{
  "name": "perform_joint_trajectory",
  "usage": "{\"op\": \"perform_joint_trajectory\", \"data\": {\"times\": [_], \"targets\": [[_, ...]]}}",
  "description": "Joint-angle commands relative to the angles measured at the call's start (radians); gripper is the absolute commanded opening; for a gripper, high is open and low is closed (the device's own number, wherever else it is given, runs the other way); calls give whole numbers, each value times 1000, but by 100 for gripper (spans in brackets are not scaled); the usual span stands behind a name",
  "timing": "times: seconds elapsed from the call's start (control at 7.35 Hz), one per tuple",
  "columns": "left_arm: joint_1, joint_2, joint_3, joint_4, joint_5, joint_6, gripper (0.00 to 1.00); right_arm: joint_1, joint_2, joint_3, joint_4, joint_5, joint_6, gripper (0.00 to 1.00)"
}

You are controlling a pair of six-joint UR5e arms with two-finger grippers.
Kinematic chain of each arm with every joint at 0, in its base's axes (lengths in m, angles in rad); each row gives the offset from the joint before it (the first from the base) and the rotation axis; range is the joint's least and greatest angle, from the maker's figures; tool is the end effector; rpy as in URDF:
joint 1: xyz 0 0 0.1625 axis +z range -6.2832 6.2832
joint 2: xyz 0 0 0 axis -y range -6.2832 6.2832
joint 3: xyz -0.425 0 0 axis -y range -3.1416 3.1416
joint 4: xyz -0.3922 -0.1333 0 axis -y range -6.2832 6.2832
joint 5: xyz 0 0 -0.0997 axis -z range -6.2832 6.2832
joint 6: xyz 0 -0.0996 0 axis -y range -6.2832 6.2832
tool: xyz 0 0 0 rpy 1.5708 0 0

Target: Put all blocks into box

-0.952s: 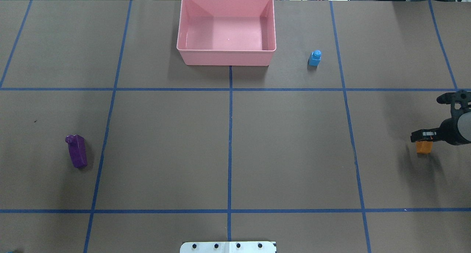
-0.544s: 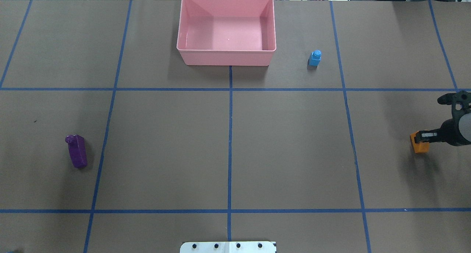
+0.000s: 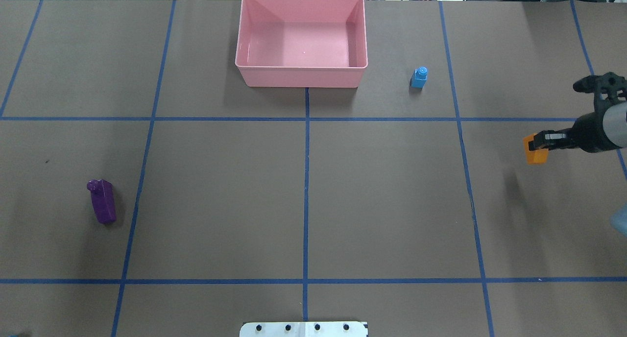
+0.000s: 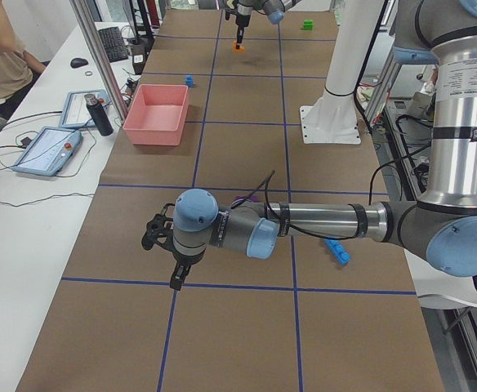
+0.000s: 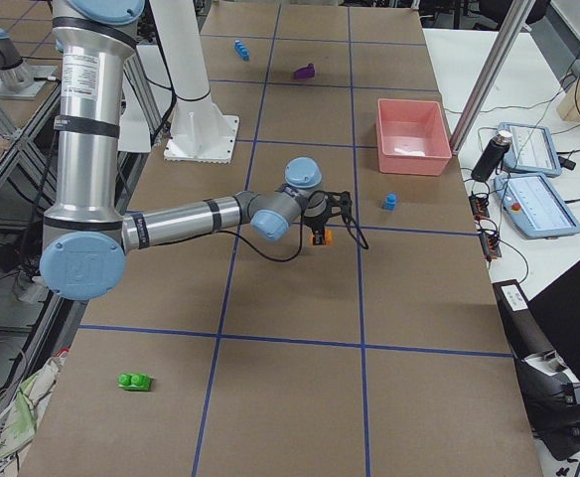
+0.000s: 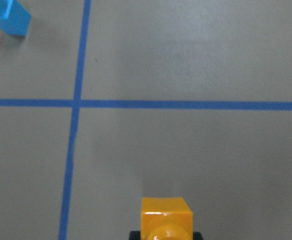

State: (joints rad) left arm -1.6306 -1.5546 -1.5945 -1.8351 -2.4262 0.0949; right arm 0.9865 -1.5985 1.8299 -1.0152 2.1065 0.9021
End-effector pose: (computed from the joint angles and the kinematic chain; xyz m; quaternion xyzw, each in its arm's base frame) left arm -0.0878 -0.4945 0.6207 0.1547 0.4002 0.0720 0.9004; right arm -0.2076 -0.4634 0.4872 0.1069 -0.4302 0.0407 0.8955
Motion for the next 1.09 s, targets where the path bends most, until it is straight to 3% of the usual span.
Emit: {"op": "perform_joint_trajectory", "data": {"times": [0.0, 0.14, 0.27, 0.54, 0.68, 0.82, 0.95], "targets": [[1, -1, 7, 0, -31, 3, 100, 27, 337, -4, -386, 6, 3, 0], [2, -4, 8, 2, -31, 3, 100, 28, 495, -49, -530, 3, 4, 0], [2, -5, 5, -1, -31, 3, 100, 24, 652, -172, -572, 3, 44, 0], [2, -18, 7, -3, -30, 3, 100, 5, 1012, -573, -563, -16, 104, 0], [3, -18, 7, -3, -30, 3, 100, -11, 1093, -686, -542, -60, 113, 0], [5, -18, 7, -3, -30, 2, 100, -37, 1132, -792, -434, -101, 145, 0], [6, -18, 7, -3, -30, 2, 100, -73, 1207, -955, -308, -144, 190, 0]]}}
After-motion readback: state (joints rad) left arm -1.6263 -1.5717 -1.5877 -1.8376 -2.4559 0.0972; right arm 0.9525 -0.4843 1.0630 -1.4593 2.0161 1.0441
